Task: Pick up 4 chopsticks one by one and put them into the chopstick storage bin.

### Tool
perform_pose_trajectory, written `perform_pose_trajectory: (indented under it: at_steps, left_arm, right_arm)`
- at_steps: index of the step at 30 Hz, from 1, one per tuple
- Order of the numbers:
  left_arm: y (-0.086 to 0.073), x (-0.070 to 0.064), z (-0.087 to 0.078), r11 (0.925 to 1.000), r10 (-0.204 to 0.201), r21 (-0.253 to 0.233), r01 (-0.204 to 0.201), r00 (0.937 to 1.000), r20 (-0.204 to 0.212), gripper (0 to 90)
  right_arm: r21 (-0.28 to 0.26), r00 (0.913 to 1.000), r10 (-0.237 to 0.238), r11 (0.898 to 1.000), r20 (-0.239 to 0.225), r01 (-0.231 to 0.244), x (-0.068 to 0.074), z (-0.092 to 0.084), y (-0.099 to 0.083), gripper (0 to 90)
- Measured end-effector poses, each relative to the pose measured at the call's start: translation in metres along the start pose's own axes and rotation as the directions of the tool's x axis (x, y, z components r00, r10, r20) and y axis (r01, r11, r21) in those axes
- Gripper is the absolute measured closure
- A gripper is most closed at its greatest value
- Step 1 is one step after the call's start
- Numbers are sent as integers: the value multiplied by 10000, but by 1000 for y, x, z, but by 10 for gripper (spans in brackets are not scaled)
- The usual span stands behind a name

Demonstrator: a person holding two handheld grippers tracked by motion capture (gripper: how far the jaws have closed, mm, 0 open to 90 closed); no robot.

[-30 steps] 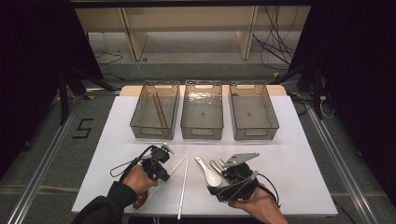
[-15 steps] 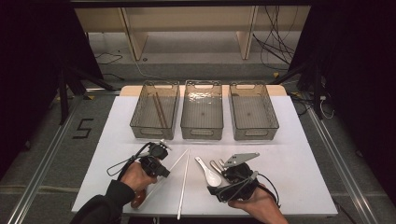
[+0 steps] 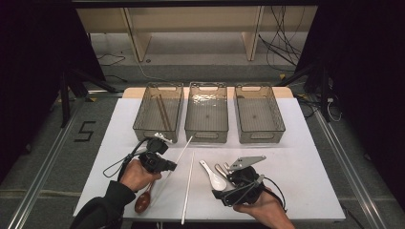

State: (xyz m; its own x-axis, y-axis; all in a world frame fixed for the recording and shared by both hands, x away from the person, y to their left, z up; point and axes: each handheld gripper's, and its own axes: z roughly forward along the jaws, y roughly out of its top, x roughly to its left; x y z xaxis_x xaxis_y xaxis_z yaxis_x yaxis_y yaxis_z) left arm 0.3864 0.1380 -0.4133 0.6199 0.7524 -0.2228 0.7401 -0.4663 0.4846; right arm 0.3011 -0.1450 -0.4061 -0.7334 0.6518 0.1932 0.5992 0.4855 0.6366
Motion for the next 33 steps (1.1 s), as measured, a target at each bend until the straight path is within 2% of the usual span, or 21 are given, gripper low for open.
perform_pose_trajectory:
  at_steps: [7, 13, 14, 19, 22, 29, 33]
  left_arm:
    - [5, -3, -3, 9991, 8, -434, -2, 9999, 124, 848]
    - [17, 1, -19, 9939, -32, -1103, 54, 9998, 208, 848]
    - [20, 3, -24, 9924, 32, -1229, -15, 9999, 137, 848]
    - [36, 17, -41, 9816, -261, -1893, 255, 9997, -8, 848]
    - [46, 27, -51, 9716, -526, -2318, 473, 9985, -167, 847]
    - [74, 54, -71, 9562, -712, -2886, 484, 9951, -690, 847]
    - [89, 67, -74, 9527, -731, -3014, 375, 9915, -1078, 847]
  right_arm:
    - [-2, 10000, 6, 10000, 8, -6, 0, 0, 0, 283]
    - [2, 10000, -1, 10000, -15, 1, -1, 0, 0, 283]
    - [-14, 10000, 13, 10000, -18, -13, -1, 0, 0, 283]
    - [-94, 10000, 40, 9999, -25, -40, -1, 0, 0, 282]
    - [-160, 10000, 52, 9999, -27, -52, -1, -1, 0, 280]
    - [-232, 10000, 46, 9997, -48, -47, -2, -2, 0, 280]
    - [-218, 9999, 62, 9997, -88, -64, -3, -2, 0, 280]
